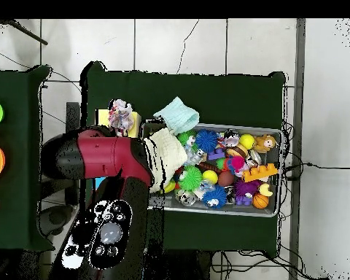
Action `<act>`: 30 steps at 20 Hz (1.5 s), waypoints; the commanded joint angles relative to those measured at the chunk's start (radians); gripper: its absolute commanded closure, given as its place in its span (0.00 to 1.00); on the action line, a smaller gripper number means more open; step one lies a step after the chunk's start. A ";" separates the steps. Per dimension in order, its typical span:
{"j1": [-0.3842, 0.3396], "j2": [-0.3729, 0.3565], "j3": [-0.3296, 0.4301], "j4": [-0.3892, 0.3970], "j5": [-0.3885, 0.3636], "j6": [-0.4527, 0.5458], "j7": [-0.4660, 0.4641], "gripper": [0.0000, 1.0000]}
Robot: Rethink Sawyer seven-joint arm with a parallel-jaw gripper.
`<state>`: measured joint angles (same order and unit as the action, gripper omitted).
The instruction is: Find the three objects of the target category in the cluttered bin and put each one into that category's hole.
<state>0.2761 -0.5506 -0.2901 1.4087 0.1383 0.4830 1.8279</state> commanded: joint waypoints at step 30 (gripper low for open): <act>0.033 0.197 0.007 -0.025 0.021 0.019 0.216 1.00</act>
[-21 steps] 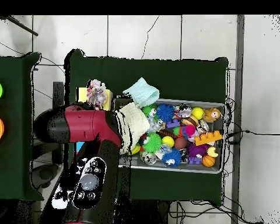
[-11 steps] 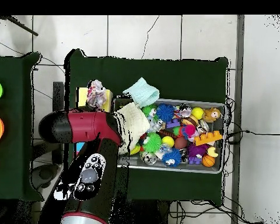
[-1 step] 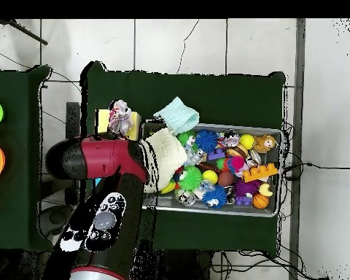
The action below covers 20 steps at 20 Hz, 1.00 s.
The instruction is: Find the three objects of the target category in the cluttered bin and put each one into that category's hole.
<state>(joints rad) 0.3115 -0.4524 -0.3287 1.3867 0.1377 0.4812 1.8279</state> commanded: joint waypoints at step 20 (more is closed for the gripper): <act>-0.016 -0.033 0.066 0.021 0.038 0.185 0.164 1.00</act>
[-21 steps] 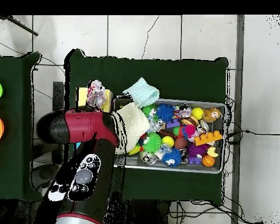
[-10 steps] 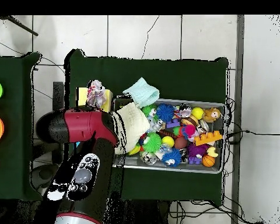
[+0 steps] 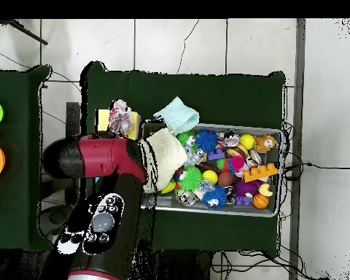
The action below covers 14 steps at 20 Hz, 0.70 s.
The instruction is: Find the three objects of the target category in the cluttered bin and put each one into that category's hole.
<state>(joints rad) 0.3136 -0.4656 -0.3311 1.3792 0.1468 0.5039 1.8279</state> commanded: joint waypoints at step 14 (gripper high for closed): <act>-0.036 -0.176 0.083 0.048 0.034 0.344 0.114 1.00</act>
<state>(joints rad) 0.3130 -0.5836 -0.3311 1.3798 0.1525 0.6720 1.8279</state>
